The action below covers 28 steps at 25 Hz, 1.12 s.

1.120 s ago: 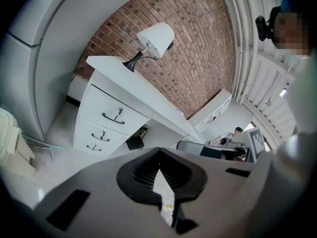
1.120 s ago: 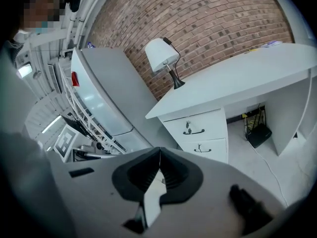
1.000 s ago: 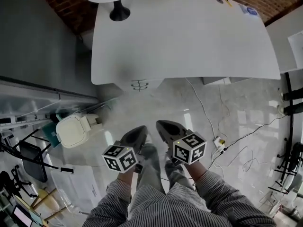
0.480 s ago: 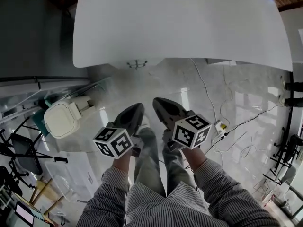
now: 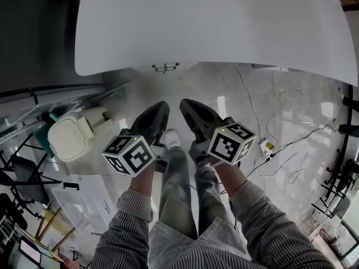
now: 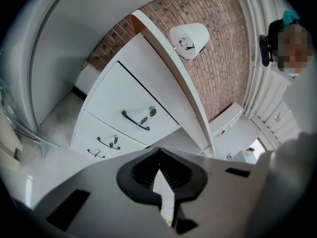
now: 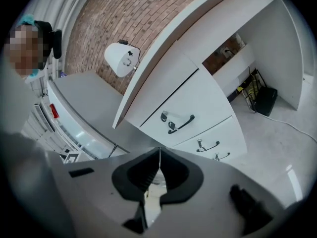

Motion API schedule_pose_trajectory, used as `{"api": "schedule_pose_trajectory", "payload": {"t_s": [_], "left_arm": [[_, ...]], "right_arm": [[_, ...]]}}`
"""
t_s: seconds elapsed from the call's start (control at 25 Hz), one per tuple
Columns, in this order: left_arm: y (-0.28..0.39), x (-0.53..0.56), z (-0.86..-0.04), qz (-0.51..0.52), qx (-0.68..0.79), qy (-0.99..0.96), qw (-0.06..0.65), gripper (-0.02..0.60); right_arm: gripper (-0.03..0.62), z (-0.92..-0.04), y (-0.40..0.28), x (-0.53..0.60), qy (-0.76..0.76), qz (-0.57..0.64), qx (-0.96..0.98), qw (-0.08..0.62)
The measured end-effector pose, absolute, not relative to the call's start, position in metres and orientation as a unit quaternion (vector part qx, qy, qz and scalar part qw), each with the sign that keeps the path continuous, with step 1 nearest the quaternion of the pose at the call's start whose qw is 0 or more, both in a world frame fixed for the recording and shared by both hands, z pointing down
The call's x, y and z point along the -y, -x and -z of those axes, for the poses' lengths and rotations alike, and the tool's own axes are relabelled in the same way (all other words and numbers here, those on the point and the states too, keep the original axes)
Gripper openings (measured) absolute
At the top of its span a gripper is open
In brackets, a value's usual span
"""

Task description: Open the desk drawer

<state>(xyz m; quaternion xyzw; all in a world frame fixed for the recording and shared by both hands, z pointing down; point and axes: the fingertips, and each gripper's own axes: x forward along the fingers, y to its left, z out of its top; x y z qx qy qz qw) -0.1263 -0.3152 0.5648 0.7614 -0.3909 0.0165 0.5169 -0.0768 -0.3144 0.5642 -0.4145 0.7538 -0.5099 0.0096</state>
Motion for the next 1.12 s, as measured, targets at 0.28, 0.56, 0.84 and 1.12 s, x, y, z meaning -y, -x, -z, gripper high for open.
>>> {"api": "schedule_pose_trajectory", "payload": {"t_s": [0.28, 0.56, 0.84, 1.12], "left_arm": [[0.135, 0.345, -0.593, 0.011, 0.395, -0.741, 0.543, 0.012], [0.138, 0.371, -0.6, 0.043, 0.393, -0.736, 0.549, 0.014], [0.13, 0.392, -0.607, 0.06, 0.389, -0.726, 0.564, 0.015], [0.133, 0.412, -0.621, 0.087, 0.395, -0.702, 0.587, 0.015]], "right_arm": [[0.018, -0.587, 0.077, 0.345, 0.424, 0.531, -0.732, 0.051], [0.019, -0.588, 0.086, 0.371, 0.405, 0.532, -0.737, 0.1], [0.02, -0.598, 0.08, 0.392, 0.404, 0.54, -0.732, 0.101], [0.103, -0.615, 0.07, 0.417, 0.42, 0.561, -0.701, 0.132]]}}
